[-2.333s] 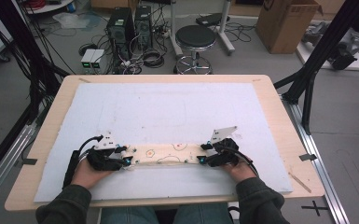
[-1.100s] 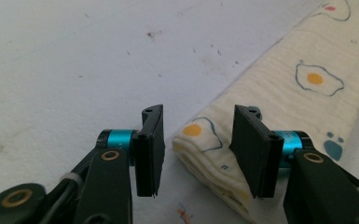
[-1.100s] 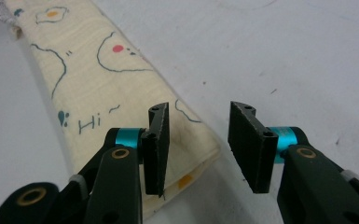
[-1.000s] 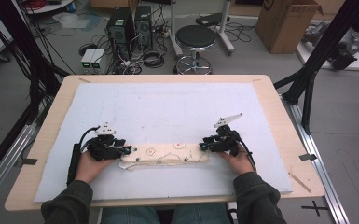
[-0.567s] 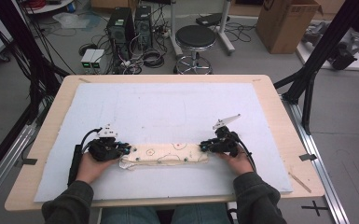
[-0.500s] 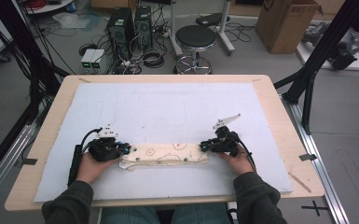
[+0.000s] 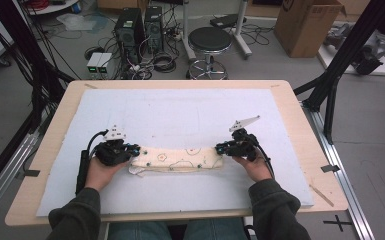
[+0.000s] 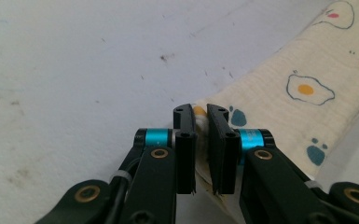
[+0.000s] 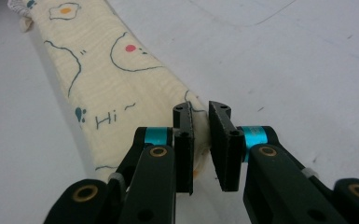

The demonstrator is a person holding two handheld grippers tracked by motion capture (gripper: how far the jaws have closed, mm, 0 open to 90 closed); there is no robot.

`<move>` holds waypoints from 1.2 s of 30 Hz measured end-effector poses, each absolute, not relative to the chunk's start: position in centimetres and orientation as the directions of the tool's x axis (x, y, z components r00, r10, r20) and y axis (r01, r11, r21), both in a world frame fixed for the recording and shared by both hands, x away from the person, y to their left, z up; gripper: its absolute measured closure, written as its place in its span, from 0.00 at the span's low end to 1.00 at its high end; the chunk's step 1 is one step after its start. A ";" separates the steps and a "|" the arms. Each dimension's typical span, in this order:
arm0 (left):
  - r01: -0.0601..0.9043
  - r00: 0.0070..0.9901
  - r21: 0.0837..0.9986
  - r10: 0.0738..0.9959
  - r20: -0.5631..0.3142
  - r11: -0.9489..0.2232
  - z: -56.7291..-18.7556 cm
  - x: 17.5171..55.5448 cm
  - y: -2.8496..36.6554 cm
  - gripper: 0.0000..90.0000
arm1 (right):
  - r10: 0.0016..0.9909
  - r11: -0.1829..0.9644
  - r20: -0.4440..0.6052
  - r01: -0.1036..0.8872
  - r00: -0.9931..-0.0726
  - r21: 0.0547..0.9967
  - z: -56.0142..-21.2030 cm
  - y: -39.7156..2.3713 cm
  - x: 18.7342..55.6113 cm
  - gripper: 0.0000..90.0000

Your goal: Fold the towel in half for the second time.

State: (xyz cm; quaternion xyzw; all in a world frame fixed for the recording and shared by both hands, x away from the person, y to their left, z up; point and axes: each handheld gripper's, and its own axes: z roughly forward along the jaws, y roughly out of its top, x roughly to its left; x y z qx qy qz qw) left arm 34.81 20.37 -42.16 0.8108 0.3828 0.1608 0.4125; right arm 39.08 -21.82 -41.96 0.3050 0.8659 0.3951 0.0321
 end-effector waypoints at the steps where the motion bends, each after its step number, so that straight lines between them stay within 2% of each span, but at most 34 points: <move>1: 0.490 0.654 0.789 0.755 -0.053 -0.370 -42.1 35.1 20.4 0.91 | 0.556 0.499 0.184 0.503 -0.810 0.706 -41.9 -21.8 39.2 0.89; 12: 0.490 0.610 0.810 0.790 -0.053 -0.323 -41.4 37.7 20.1 0.91 | 0.599 0.474 0.159 0.508 -0.785 0.719 -41.1 -21.8 41.4 0.89; 20: 0.516 0.586 0.796 0.808 -0.060 -0.316 -42.3 39.4 19.9 0.91 | 0.636 0.454 0.153 0.526 -0.757 0.719 -41.5 -21.6 43.2 0.89; 31: 0.537 0.575 0.784 0.815 -0.068 -0.313 -43.4 40.2 19.6 0.90 | 0.674 0.433 0.162 0.564 -0.721 0.703 -42.9 -21.5 44.5 0.88; 36: 0.523 0.583 0.792 0.810 -0.062 -0.315 -43.4 40.2 19.8 0.86 | 0.671 0.427 0.172 0.566 -0.721 0.705 -43.0 -21.6 44.6 0.86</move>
